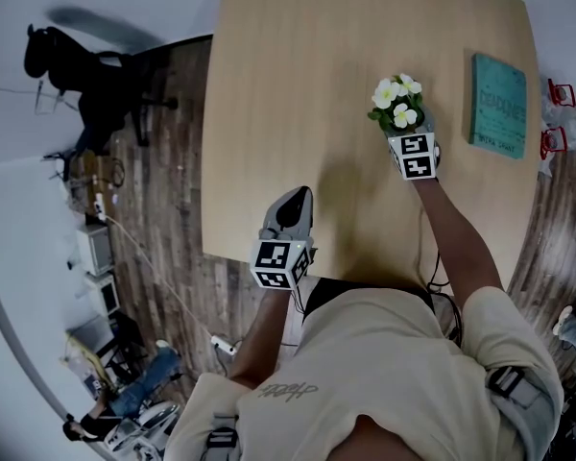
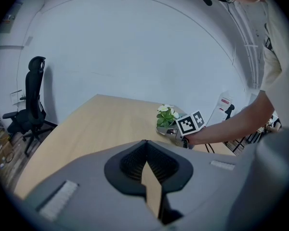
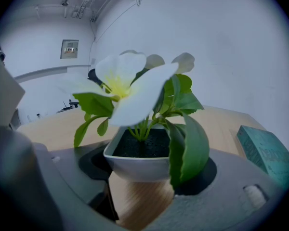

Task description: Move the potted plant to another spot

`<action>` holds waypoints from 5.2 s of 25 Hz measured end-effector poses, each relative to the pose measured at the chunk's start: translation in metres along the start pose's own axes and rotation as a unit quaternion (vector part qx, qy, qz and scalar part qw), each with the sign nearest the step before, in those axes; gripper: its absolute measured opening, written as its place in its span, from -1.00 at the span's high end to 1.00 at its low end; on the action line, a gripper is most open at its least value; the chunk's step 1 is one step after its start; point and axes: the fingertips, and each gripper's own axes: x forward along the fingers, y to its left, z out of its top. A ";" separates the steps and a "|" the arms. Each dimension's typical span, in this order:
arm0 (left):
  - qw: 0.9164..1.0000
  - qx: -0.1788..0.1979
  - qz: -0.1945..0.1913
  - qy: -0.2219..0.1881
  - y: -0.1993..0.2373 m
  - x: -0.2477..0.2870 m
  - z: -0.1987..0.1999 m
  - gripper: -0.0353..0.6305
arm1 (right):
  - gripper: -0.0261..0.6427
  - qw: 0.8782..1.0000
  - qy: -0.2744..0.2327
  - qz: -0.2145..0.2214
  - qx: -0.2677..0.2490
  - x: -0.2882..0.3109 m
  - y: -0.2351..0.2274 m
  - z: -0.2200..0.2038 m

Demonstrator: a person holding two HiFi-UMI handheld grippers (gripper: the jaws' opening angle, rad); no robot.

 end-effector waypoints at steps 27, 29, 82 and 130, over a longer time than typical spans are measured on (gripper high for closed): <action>1.000 -0.028 -0.001 -0.004 0.019 0.009 -0.005 0.85 | -0.11 1.000 0.002 -0.003 0.016 0.029 -0.002 0.009; 1.000 -0.029 0.000 -0.006 0.019 0.009 -0.005 0.85 | -0.11 1.000 0.001 0.003 0.019 0.029 -0.002 0.008; 0.997 0.035 -0.064 -0.023 -0.050 -0.014 -0.003 0.85 | 0.38 0.999 -0.016 0.015 0.036 -0.125 0.003 -0.022; 0.972 0.138 -0.122 -0.148 -0.111 -0.024 0.128 0.85 | 0.92 0.976 -0.217 -0.026 -0.025 -0.332 -0.017 0.121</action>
